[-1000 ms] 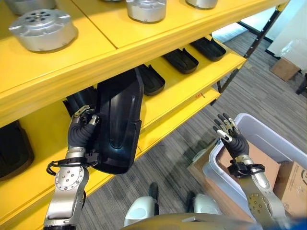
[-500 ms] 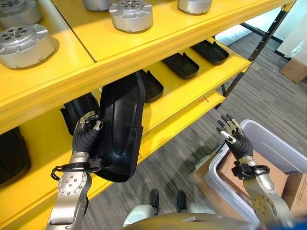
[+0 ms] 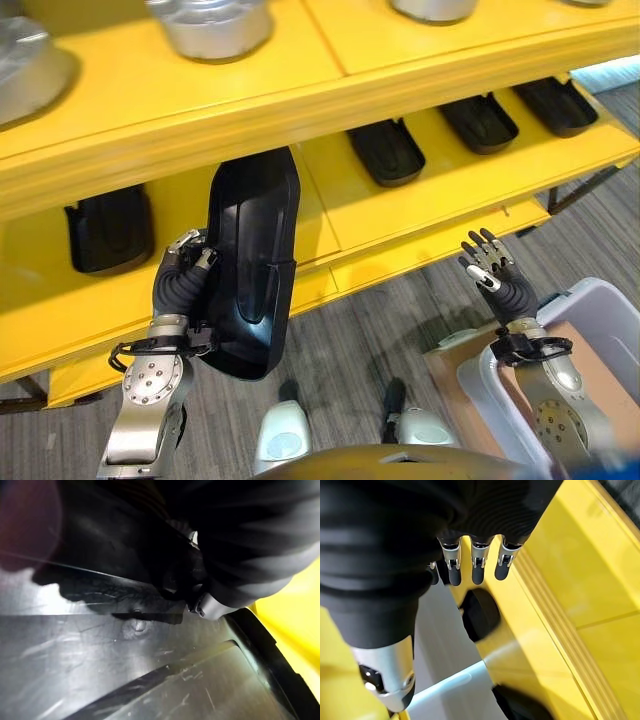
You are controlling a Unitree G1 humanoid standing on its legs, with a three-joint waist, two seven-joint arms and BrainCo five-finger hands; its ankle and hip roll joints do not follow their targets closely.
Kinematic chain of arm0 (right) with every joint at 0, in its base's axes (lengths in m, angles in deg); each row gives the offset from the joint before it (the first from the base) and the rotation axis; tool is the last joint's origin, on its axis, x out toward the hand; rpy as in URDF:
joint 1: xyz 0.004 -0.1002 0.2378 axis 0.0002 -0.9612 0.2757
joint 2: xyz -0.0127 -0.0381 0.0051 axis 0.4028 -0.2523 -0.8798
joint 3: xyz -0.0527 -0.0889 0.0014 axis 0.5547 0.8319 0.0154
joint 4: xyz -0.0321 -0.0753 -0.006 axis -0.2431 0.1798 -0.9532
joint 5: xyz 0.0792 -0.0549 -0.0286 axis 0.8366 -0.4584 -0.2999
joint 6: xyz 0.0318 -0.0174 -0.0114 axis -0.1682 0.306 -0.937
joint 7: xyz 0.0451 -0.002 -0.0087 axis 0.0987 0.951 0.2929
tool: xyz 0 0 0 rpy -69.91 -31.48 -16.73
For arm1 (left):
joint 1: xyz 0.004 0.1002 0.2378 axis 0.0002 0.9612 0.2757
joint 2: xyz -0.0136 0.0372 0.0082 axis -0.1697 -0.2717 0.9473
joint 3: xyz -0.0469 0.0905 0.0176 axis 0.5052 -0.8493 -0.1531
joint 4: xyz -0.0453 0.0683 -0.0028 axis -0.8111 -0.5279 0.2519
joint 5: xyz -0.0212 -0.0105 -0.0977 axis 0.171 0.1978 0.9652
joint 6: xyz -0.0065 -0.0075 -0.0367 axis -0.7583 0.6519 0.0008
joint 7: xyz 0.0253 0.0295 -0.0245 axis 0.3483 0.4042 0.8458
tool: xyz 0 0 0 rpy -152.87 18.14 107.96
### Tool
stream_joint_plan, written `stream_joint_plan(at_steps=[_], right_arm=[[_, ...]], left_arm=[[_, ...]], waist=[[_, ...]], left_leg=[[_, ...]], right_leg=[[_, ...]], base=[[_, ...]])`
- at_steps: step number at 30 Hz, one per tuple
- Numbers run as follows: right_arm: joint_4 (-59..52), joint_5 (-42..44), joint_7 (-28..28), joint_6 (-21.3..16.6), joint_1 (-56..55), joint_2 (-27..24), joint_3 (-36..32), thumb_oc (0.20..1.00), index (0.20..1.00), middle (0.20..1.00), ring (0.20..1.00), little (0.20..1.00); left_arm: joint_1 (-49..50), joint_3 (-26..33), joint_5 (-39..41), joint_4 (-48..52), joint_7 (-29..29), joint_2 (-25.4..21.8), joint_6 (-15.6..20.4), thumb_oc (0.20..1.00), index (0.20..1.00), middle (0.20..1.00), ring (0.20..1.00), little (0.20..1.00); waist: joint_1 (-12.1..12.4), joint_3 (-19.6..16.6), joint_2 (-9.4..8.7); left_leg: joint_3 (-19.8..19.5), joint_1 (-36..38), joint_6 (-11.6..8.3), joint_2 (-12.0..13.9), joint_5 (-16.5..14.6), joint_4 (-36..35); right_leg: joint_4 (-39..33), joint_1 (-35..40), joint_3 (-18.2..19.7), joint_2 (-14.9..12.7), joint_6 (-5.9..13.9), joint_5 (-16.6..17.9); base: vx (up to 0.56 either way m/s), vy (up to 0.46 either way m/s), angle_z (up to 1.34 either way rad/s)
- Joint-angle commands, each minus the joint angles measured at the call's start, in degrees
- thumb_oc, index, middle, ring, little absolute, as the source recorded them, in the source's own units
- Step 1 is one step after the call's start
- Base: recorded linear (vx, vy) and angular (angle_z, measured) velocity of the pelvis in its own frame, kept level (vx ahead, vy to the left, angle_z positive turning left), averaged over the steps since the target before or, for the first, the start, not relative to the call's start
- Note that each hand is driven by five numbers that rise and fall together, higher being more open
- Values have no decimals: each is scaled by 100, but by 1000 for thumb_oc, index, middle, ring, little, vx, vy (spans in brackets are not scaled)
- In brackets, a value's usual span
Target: Move parts from the plastic box to the shelf.
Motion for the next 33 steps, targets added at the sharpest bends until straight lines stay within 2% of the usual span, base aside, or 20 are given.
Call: stream_joint_plan(at_steps=[1, 2, 3, 4, 5, 6, 7, 8, 9, 12, 16, 21, 24, 25, 26, 27, 28, 29, 31, 33], right_arm=[[144, 312, -20, -287, 229, -53, -30, 1000, 1000, 1000, 1000, 1000], [132, 319, -45, -320, 242, -79, -83, 1000, 1000, 1000, 1000, 1000], [131, 321, -47, -321, 240, -86, -90, 1000, 1000, 1000, 1000, 1000], [108, 334, -89, -364, 232, -84, -172, 1000, 1000, 1000, 1000, 1000], [98, 325, -102, -390, 253, -53, -177, 1000, 1000, 1000, 1000, 1000], [70, 330, -123, -401, 262, 16, -200, 1000, 1000, 1000, 1000, 1000], [69, 330, -123, -400, 261, 18, -203, 1000, 1000, 1000, 1000, 1000], [65, 283, -95, -358, 271, 61, -205, 1000, 1000, 1000, 1000, 1000], [64, 282, -95, -357, 271, 64, -206, 1000, 1000, 1000, 1000, 1000], [50, 166, -46, -307, 239, 142, -270, 1000, 1000, 1000, 1000, 1000], [42, 120, -81, -330, 253, 233, -354, 1000, 1000, 1000, 1000, 1000], [37, 40, -85, -329, 341, 328, -302, 1000, 1000, 1000, 1000, 1000], [33, 45, -95, -352, 394, 427, -268, 1000, 1000, 1000, 1000, 1000], [86, 19, -98, -364, 485, 473, -170, 1000, 1000, 1000, 1000, 1000], [88, 18, -99, -365, 489, 473, -168, 1000, 1000, 1000, 1000, 1000], [107, 12, -83, -356, 529, 486, -93, 1000, 1000, 1000, 1000, 1000], [123, -24, -59, -337, 552, 469, -31, 1000, 1000, 1000, 1000, 1000], [158, -49, -34, -325, 600, 442, 23, 1000, 1000, 1000, 1000, 1000], [201, -20, -30, -306, 614, 419, 31, 1000, 1000, 1000, 1000, 1000], [214, -5, 8, -322, 609, 355, 43, 1000, 1000, 1000, 1000, 1000]], left_arm=[[-71, 406, -23, 600, -227, -85, 431, 200, 200, 200, 200, 200], [-100, 386, -41, 613, -231, -85, 431, 200, 200, 200, 200, 200], [-103, 378, -44, 615, -233, -79, 428, 200, 200, 200, 200, 200], [-187, 304, -36, 587, -190, -78, 441, 200, 200, 200, 200, 200], [-218, 262, -44, 574, -154, -83, 456, 200, 200, 200, 200, 200], [-271, 193, -34, 524, -129, -132, 468, 200, 200, 200, 200, 200], [-275, 189, -34, 518, -129, -135, 471, 200, 200, 200, 200, 200], [-269, 196, -77, 502, -110, -173, 477, 200, 200, 200, 200, 200], [-270, 196, -77, 502, -110, -175, 477, 200, 200, 200, 200, 200], [-283, 236, -53, 514, -101, -271, 500, 200, 200, 200, 200, 200], [-375, 191, -25, 471, -153, -350, 506, 200, 200, 200, 200, 200], [-402, 235, -96, 425, -291, -415, 499, 200, 200, 200, 200, 200], [-449, 261, -211, 454, -327, -512, 497, 200, 200, 200, 200, 200], [-514, 271, -275, 459, -379, -584, 512, 200, 200, 200, 200, 200], [-516, 272, -275, 457, -380, -584, 513, 200, 200, 200, 200, 200], [-539, 302, -306, 442, -415, -597, 515, 200, 200, 200, 200, 200], [-527, 337, -333, 447, -438, -600, 518, 200, 200, 200, 200, 200], [-537, 333, -329, 443, -425, -574, 523, 200, 200, 200, 200, 200], [-563, 257, -265, 449, -366, -526, 502, 200, 200, 200, 200, 200], [-542, 168, -158, 423, -307, -428, 471, 200, 200, 200, 200, 200]], waist=[[-120, -391, 18], [-145, -402, 64], [-149, -406, 71], [-168, -401, 165], [-169, -428, 225], [-132, -463, 288], [-131, -459, 278], [-80, -468, 255], [-84, -464, 248], [-11, -444, 143], [94, -483, 30], [232, -507, -132], [244, -532, -165], [252, -550, -105], [260, -547, -110], [279, -525, -48], [301, -513, 36], [302, -475, 89], [183, -444, 101], [89, -491, 75]], left_leg=[[170, 182, 71, 876, 1316, -551], [272, 161, -27, 1063, 1603, -761], [275, 188, -48, 1065, 1646, -829], [624, 279, -162, 1126, 1813, -1113], [641, 282, -225, 1143, 1698, -1144], [523, 334, -246, 997, 1398, -1153], [524, 338, -238, 983, 1390, -1149], [403, 323, -166, 772, 1040, -995], [397, 315, -160, 763, 1023, -971], [287, 111, -110, 508, 664, -481], [126, -183, -23, 75, 270, 31], [-29, -522, 251, -497, -236, 636], [28, -605, 454, -812, -325, 621], [110, -459, 617, -965, -319, 422], [120, -450, 619, -968, -313, 407], [213, -334, 689, -947, -286, 249], [238, -175, 747, -924, -361, 83], [325, -21, 801, -926, -308, -147], [480, 143, 855, -969, -38, -497], [494, 255, 796, -980, 97, -699]], right_leg=[[1023, -724, 254, -267, 71, -676], [1267, -825, 222, -385, 121, -731], [1351, -862, 223, -396, 129, -785], [1776, -1010, 85, -607, 152, -824], [1914, -1025, 77, -672, 196, -836], [2014, -1042, 87, -812, 261, -804], [2017, -1038, 91, -827, 269, -804], [1875, -871, 154, -949, 352, -697], [1866, -860, 151, -957, 358, -691], [1664, -554, 101, -1156, 506, -521], [1206, -141, -80, -1407, 647, -240], [752, 71, -77, -1699, 780, 426], [664, 28, -17, -1940, 868, 1147], [796, -103, -73, -2093, 806, 1488], [805, -115, -57, -2099, 806, 1486], [1025, -254, -159, -2073, 714, 1336], [1358, -340, -266, -1937, 735, 1085], [1705, -477, -306, -1691, 638, 723], [1785, -793, -206, -813, 386, 152], [1512, -905, -41, 26, 206, -323]], base=[[10, 330, 19], [31, 236, 55], [-85, 295, 76], [-73, 290, 71], [-67, 491, 63], [14, 305, 47], [62, 371, 53], [50, 183, 29], [73, 254, 13], [51, 182, 16], [49, 210, 28], [41, 238, 23], [26, 310, 19], [39, 335, 20], [34, 368, 0], [66, 266, -21], [75, 379, -46], [91, 363, -53], [-9, 219, -50], [23, 50, -25]])
